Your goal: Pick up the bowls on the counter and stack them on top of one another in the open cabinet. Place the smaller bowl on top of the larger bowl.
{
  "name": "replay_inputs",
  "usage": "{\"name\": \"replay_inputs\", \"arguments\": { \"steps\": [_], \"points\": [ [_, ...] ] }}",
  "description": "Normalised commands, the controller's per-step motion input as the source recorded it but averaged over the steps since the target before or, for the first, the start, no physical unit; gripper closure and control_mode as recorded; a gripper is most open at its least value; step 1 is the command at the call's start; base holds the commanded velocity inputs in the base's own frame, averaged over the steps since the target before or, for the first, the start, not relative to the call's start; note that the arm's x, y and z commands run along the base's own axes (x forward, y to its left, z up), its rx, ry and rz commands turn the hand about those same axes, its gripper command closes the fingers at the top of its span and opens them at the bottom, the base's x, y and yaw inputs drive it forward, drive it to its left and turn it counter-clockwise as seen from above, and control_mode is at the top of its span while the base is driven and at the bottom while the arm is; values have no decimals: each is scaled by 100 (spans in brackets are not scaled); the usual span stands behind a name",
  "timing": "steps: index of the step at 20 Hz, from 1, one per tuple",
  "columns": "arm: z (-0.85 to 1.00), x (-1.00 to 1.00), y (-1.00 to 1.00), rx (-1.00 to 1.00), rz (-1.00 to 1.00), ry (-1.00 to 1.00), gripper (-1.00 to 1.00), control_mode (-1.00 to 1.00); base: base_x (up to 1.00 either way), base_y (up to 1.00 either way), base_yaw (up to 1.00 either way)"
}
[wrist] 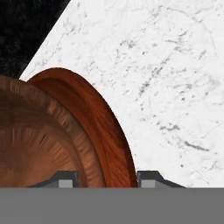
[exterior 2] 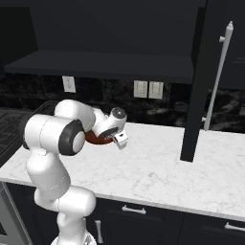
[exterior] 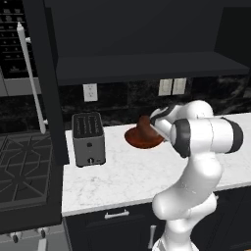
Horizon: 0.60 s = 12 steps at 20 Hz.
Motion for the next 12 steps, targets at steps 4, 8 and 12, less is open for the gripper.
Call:
{"name": "replay_inputs", "arguments": {
  "steps": [4,8,12],
  "points": [
    [25,-100,-14,2,-18,-24,100,-100,0,0,0],
    [69,-100,-24,6,-27,-31,100,-100,0,0,0],
    [71,-99,-14,4,-27,-17,100,-100,0,0,0]
  ]
}}
